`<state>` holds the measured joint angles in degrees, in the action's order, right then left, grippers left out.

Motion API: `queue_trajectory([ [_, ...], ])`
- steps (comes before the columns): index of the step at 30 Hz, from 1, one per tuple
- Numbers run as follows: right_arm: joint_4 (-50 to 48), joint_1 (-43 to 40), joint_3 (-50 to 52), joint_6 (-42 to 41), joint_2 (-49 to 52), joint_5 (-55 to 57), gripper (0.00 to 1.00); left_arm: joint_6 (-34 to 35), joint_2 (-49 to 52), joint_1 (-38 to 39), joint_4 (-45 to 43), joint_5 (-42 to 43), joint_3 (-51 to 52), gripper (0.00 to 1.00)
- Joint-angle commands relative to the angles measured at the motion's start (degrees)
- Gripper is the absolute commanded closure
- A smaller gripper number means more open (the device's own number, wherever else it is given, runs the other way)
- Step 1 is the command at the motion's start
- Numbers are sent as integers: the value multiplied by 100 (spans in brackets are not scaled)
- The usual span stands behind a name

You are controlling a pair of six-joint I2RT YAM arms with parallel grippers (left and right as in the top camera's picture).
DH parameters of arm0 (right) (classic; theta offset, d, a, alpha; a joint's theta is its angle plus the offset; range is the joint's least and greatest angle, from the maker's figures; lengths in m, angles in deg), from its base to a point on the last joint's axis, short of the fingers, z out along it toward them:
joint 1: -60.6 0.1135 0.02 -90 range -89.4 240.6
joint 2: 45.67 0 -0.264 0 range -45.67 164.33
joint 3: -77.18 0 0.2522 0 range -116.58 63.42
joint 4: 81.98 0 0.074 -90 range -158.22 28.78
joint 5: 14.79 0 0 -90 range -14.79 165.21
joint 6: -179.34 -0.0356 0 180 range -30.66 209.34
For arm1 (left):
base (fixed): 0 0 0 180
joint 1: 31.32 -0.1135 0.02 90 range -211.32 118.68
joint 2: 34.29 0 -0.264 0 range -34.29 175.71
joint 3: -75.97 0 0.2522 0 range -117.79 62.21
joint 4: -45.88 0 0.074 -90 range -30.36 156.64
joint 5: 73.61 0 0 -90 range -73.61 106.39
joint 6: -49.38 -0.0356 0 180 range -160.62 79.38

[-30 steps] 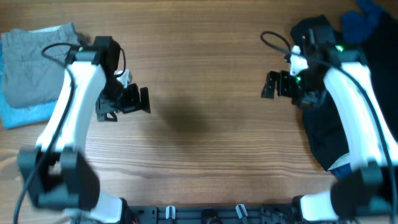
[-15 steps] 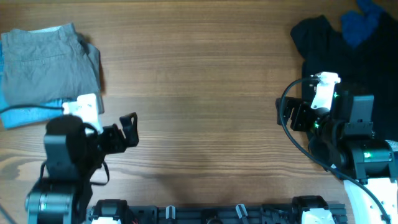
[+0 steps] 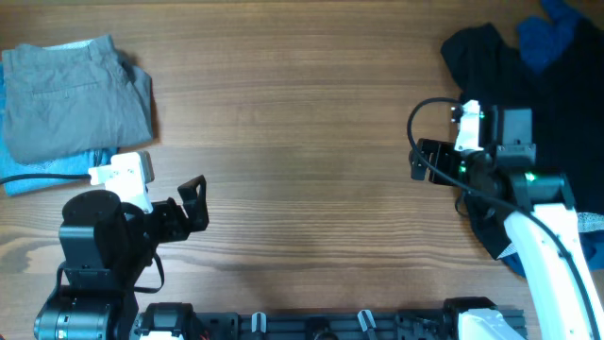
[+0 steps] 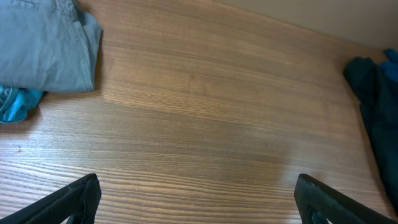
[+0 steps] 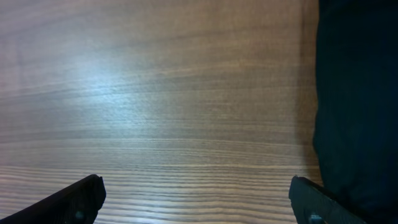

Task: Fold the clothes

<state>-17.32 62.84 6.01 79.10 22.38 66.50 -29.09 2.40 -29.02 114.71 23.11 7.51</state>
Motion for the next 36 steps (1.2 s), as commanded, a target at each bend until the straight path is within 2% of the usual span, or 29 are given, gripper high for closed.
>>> queue_trajectory([
  [1,-50,13,61,-63,39,87,0,94,-17,11,0,-59,50,0],
  [5,-63,13,76,-26,-461,153,0,94,-17,9,0,-59,50,0],
  [10,-872,15,566,9,-1967,175,0,94,-20,11,0,-59,50,0],
  [15,-1950,13,2024,584,-4256,173,0,94,-20,11,0,-59,50,0],
  [20,-3032,13,3683,573,-6089,170,0,94,-20,9,0,-59,50,0],
  [24,-3943,13,4559,581,-6723,177,0,94,-20,9,0,-59,50,0],
  [30,-5919,9,5720,579,-6791,533,0,94,-17,11,0,-59,50,0],
  [34,-5552,9,5711,573,-6791,1005,0,94,-20,11,0,-59,50,0],
  [36,-5099,11,5711,520,-6789,651,0,94,-17,11,0,-59,50,0],
])
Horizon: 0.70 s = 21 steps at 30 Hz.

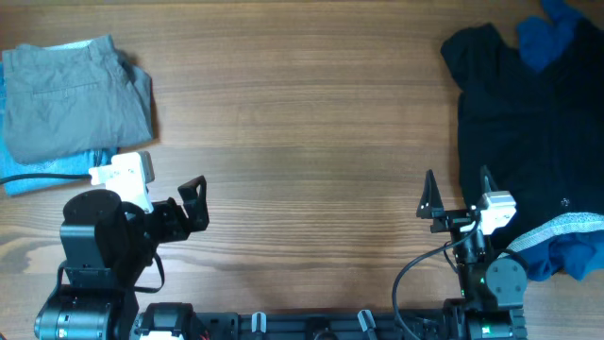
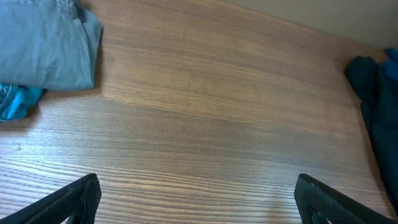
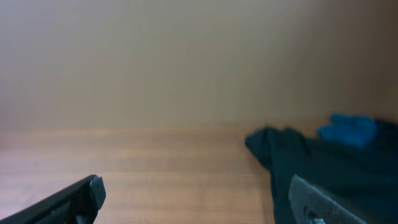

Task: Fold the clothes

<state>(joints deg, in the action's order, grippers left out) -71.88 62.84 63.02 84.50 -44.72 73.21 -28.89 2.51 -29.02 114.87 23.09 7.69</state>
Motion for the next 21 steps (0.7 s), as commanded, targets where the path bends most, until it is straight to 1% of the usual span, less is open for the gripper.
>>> queue_trajectory([
  [1,350,13,11,-55,-81,-264,0,74,-28,11,-15,-57,33,0],
  [2,330,15,11,-162,-81,-328,0,74,-28,11,-15,-57,33,0],
  [21,337,15,11,-155,-68,-293,0,74,-26,9,-15,-57,33,0],
])
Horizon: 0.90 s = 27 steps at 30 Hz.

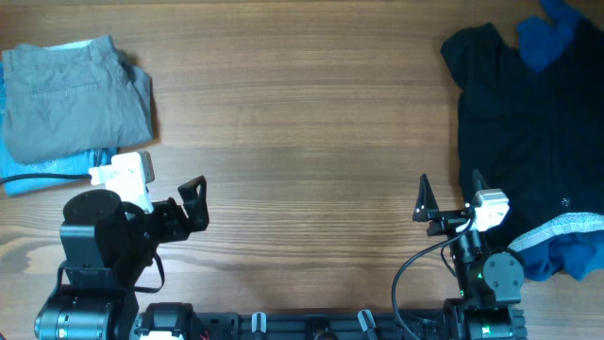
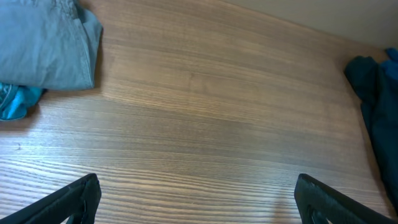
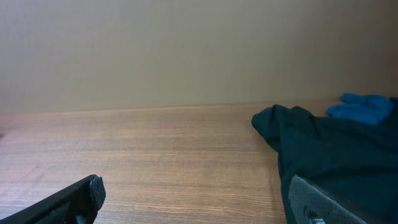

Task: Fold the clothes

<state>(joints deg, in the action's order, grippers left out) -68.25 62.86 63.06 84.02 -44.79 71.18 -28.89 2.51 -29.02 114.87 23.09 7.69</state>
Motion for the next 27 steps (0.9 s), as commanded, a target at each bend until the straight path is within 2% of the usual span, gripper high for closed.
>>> queue_trajectory([
  [1,-26,13,7,-107,-61,-90,0,74,-26,11,-15,-57,33,0],
  [11,-26,13,7,-109,-61,-90,0,74,-166,11,-15,-57,63,0],
  [16,-26,13,7,-105,-61,-90,0,70,-852,9,-144,-212,612,0],
  [18,-26,13,7,-109,-61,-90,0,72,-1248,11,-522,-229,1113,0],
  [22,-26,13,7,-107,-61,-90,0,74,-2439,11,-2079,-227,2712,0],
  [27,-26,13,7,-107,-61,-90,0,72,-3362,11,-3768,-229,4092,0],
])
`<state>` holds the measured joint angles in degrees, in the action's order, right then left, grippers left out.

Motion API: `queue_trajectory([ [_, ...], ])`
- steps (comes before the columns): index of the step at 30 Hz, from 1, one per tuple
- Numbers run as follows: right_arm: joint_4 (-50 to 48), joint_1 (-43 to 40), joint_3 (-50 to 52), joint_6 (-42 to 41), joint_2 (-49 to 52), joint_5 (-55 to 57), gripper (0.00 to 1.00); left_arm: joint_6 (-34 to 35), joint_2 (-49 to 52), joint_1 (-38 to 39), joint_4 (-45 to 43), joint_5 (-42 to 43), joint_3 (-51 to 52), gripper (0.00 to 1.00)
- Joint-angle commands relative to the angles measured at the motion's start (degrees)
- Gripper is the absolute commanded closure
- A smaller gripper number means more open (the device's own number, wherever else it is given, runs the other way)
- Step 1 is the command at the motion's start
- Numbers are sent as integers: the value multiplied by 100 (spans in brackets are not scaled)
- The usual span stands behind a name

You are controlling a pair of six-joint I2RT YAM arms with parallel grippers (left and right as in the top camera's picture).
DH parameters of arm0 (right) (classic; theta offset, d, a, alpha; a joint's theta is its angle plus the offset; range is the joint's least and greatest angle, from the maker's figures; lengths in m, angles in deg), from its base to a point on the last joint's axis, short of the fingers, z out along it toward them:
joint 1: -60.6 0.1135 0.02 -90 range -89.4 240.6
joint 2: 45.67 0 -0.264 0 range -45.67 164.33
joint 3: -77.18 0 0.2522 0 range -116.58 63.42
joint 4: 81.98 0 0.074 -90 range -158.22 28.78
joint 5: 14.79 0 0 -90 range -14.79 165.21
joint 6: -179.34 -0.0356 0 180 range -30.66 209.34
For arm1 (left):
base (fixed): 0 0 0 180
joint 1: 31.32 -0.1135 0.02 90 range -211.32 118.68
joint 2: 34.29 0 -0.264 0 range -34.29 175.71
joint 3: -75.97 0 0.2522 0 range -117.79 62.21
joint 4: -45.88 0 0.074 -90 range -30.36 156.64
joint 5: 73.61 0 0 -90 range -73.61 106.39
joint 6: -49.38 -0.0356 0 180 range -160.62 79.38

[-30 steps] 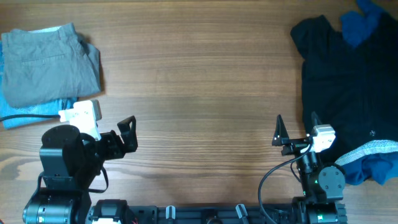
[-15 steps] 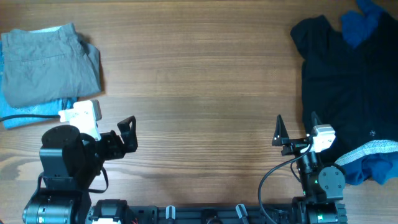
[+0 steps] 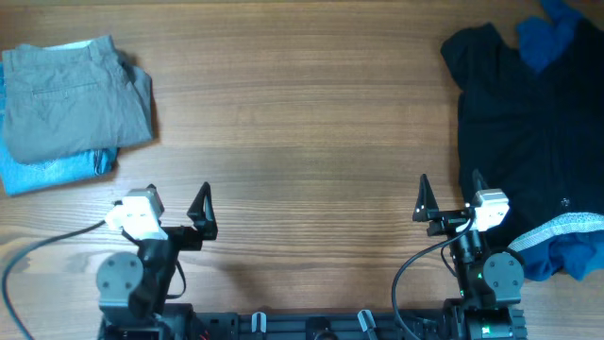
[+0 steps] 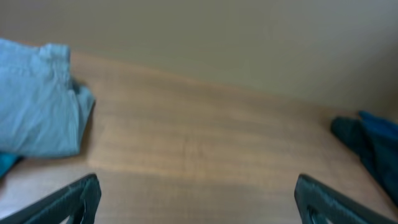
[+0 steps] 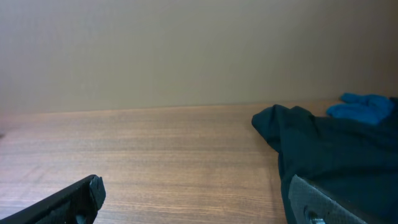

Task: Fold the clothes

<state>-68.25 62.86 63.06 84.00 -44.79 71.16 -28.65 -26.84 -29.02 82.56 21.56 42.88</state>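
Folded grey shorts [image 3: 71, 90] lie on a light blue garment [image 3: 52, 170] at the far left; the shorts [image 4: 34, 118] also show in the left wrist view. An unfolded dark garment [image 3: 524, 132] is spread at the right, also seen as the dark garment [image 5: 336, 155] in the right wrist view. My left gripper [image 3: 177, 196] sits low at the front edge, open and empty, as the left gripper [image 4: 196, 199] shows. My right gripper [image 3: 449, 194] is also at the front edge, open and empty, with the right gripper [image 5: 196, 199] just left of the dark garment.
A blue cloth [image 3: 555, 33] lies on the dark garment's far corner. Another blue piece with a grey band [image 3: 566, 236] lies at the front right. Bare wooden table [image 3: 302, 123] stretches between the two piles. A beige wall [image 5: 186, 50] stands behind.
My left arm has dropped back to the front edge, its open gripper now pointing level across the table. The right arm and the clothes have not moved.
First my right gripper hung open over the table beside the dark garment's left edge, the left arm raised at the front left. Then the right arm was back at the front edge, pointing level. Now the left arm rests there too, both empty.
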Motion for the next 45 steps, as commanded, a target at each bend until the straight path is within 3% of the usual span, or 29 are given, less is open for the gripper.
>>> queue_trajectory([
  [1,-26,13,7,-105,-61,-87,0,48,-616,11,-1025,-96,896,0],
  [5,-26,13,7,-105,-61,-87,0,42,-728,11,-2439,-549,1574,0],
  [7,-26,13,7,-105,-61,-87,0,31,-728,11,-2708,-765,1792,0],
  [12,-26,13,7,-107,-61,-87,0,28,-728,11,-1867,-813,1902,0],
  [45,-26,13,7,-105,-61,-87,0,31,-713,11,-1897,-763,1902,0],
])
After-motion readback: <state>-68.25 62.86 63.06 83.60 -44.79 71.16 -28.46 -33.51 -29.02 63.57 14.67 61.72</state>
